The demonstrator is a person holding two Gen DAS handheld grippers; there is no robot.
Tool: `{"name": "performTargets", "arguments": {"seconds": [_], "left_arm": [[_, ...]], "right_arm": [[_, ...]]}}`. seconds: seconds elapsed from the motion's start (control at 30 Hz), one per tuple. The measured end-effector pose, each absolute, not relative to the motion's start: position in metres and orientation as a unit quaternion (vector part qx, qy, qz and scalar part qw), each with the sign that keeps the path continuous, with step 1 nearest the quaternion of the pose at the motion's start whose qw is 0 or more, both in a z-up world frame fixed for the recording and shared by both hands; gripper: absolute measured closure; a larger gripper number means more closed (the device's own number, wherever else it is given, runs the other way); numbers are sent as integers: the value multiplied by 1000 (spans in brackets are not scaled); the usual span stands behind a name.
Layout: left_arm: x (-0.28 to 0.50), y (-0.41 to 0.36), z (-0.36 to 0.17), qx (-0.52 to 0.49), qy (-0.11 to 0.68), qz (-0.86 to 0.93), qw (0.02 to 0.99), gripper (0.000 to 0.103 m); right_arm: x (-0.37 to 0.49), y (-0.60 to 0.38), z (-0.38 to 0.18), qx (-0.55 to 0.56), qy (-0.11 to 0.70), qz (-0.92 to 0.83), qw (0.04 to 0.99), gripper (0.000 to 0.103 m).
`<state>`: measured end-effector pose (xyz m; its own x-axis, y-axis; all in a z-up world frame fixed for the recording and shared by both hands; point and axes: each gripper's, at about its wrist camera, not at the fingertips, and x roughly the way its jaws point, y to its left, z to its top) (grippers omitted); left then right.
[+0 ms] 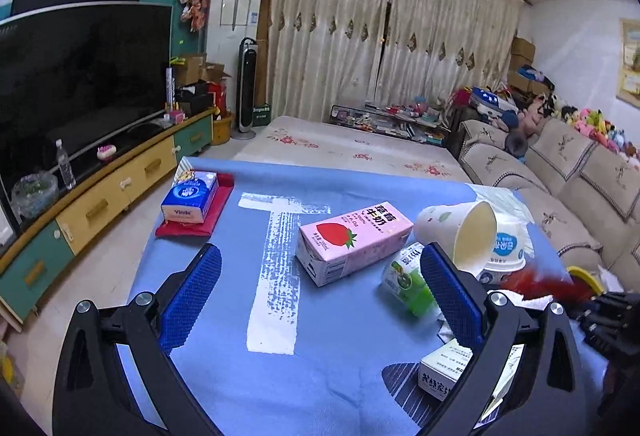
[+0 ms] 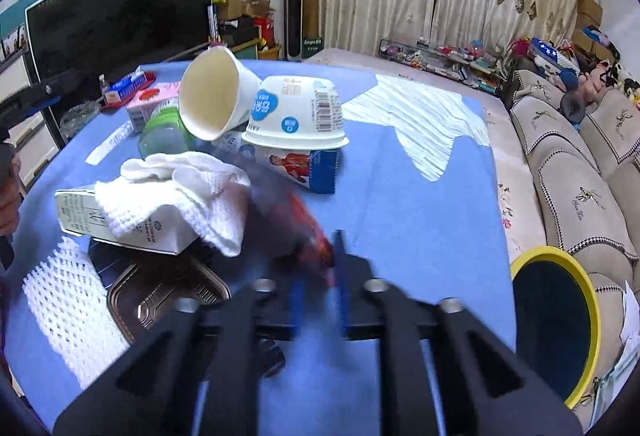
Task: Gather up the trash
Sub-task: 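Grasp the red snack wrapper with the right gripper, then drop the red wrapper into the yellow bin with the right gripper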
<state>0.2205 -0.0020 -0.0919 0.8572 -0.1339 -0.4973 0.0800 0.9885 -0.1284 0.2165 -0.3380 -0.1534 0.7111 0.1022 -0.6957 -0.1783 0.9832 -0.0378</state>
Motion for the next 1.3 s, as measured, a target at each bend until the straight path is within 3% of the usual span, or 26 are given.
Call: {"name": "performTargets", "arguments": {"seconds": [0.57, 1.0, 1.3], "left_arm": [[212, -9, -88, -38, 245, -56, 967, 5], [212, -11, -91, -29, 249, -57, 966, 5], [214, -18, -94, -15, 255, -63, 965, 5]], "right_arm": [[159, -435, -129, 65, 336, -25, 939, 97], [163, -548, -169, 103, 370, -184, 905, 97], [181, -571, -205, 117, 405, -216, 881, 96]]}}
